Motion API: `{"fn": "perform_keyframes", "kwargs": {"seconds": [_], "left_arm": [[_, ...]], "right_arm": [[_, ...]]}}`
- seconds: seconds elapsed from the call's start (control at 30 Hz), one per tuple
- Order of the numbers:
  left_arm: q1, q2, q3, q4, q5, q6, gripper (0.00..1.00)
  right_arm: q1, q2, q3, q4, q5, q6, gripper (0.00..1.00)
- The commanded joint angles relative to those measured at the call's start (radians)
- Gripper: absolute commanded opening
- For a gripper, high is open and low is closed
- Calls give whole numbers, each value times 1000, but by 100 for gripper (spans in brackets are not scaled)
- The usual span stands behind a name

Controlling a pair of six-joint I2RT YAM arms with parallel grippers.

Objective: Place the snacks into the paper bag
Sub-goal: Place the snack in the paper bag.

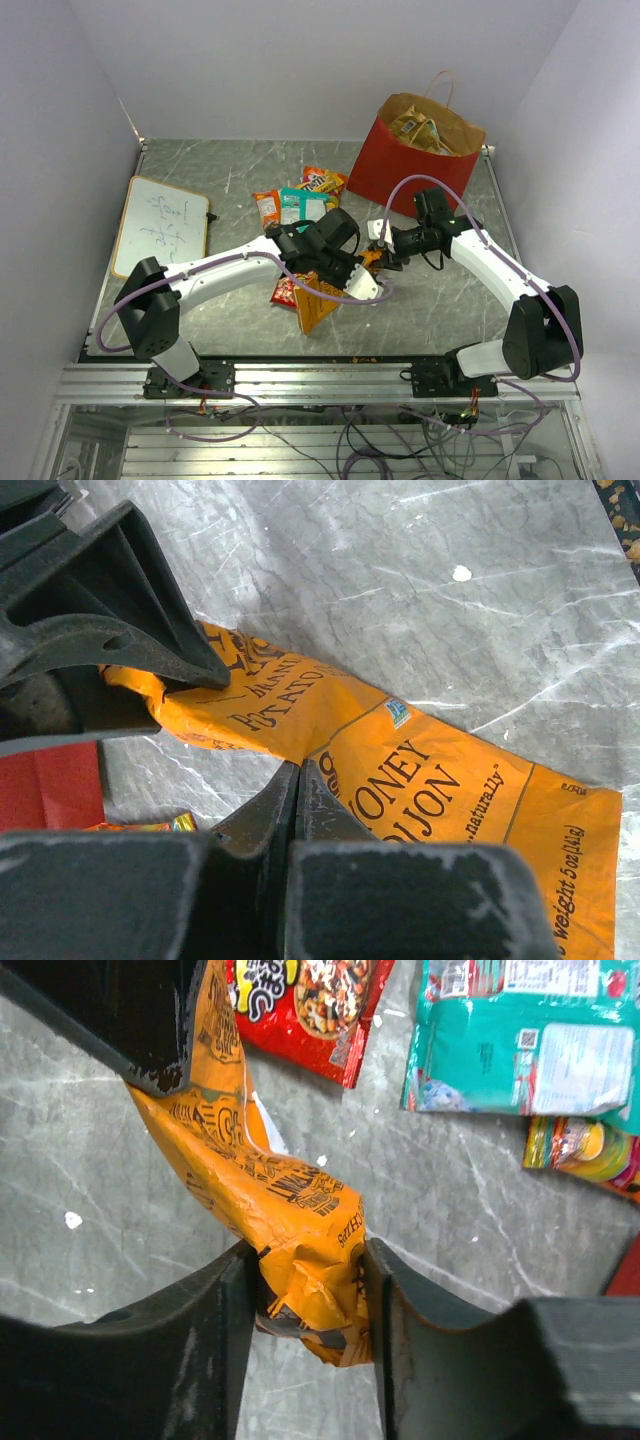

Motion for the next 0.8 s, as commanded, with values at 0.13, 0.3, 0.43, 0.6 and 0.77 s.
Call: {"fn": "perform_keyframes", "kwargs": {"seconds": [0.13,0.3,0.43,0.6,0.77], "left_arm": [[-8,-43,-7,21,13,-29,10],[-6,-50,2,25,4,-69,26],[0,-72,7,30,-4,-98,39],[24,-141,13,26,-60,-147,59],[126,-257,4,59,-23,-197,78]], "right_arm": [[2,-26,18,-101,54,14,28],[0,-62,3,-67,71,88,8],[-19,-94,7,-43,77,171,0],[-60,-161,27,-49,93,278,0],[-93,-230,70,-63,176,385,0]]}}
